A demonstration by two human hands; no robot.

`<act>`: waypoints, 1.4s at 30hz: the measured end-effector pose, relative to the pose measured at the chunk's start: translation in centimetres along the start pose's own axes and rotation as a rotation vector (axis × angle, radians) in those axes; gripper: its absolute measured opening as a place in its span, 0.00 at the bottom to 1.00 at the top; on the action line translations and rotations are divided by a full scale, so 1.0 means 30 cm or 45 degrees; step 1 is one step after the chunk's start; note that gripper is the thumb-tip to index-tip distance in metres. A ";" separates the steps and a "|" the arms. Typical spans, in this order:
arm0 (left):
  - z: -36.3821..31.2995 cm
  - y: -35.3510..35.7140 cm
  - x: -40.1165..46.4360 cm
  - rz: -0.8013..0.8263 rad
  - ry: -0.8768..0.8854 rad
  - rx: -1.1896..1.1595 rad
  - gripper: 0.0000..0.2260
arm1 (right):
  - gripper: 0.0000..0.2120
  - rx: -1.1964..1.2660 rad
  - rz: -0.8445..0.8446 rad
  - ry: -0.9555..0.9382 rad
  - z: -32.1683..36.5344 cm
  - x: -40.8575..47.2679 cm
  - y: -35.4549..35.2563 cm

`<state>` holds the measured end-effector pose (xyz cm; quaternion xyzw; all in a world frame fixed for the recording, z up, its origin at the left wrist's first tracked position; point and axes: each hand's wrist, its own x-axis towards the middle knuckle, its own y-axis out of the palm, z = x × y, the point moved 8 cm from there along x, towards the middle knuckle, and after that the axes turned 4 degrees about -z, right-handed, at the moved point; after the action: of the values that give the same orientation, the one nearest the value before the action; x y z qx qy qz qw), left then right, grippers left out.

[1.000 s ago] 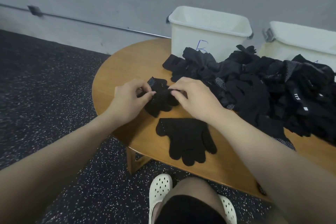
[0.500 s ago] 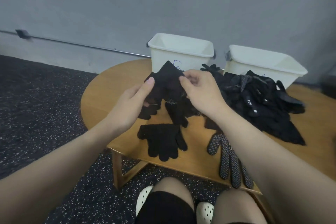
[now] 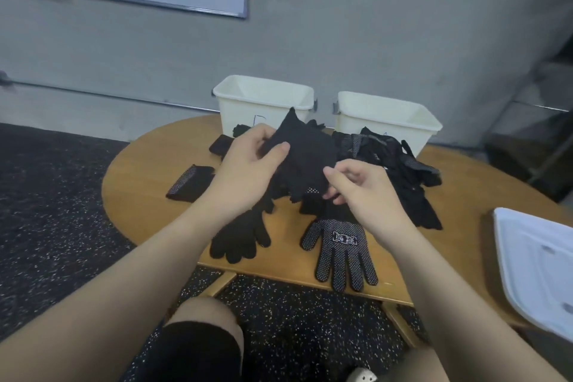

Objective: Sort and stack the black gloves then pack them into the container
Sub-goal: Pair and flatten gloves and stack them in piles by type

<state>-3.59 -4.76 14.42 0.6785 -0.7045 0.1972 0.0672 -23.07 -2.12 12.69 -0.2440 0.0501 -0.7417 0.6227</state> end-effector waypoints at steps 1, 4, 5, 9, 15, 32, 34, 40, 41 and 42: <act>-0.015 0.031 0.004 0.013 0.023 0.003 0.04 | 0.12 -0.045 -0.017 -0.013 -0.004 -0.007 -0.024; -0.059 0.108 0.007 0.001 0.113 -0.014 0.04 | 0.09 -0.207 -0.102 -0.069 -0.028 -0.040 -0.116; -0.062 0.128 0.008 -0.022 0.138 -0.019 0.04 | 0.07 -0.236 -0.172 -0.086 -0.043 -0.054 -0.153; -0.031 0.223 -0.018 -0.012 0.231 -0.028 0.07 | 0.25 -0.074 -0.310 -0.058 -0.200 -0.125 -0.182; 0.105 0.355 -0.087 0.199 0.103 -0.124 0.05 | 0.32 0.301 -0.026 0.096 -0.366 -0.152 -0.126; 0.310 0.409 -0.122 0.641 -0.511 -0.240 0.19 | 0.28 0.529 0.152 0.276 -0.388 -0.106 -0.122; 0.341 0.410 -0.122 0.625 -0.557 -0.145 0.18 | 0.23 0.413 0.133 0.276 -0.406 -0.095 -0.114; 0.378 0.399 -0.096 0.502 -0.499 -0.020 0.09 | 0.07 0.248 0.176 0.225 -0.417 -0.073 -0.096; 0.372 0.399 -0.095 0.493 -0.479 -0.024 0.07 | 0.06 0.229 0.175 0.202 -0.409 -0.069 -0.093; 0.365 0.398 -0.094 0.481 -0.459 -0.027 0.06 | 0.06 0.206 0.166 0.180 -0.406 -0.065 -0.091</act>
<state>-13.22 -6.17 1.17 0.5583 -0.8213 0.0747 -0.0902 -30.50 -2.48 2.47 -0.1362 0.0496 -0.7166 0.6822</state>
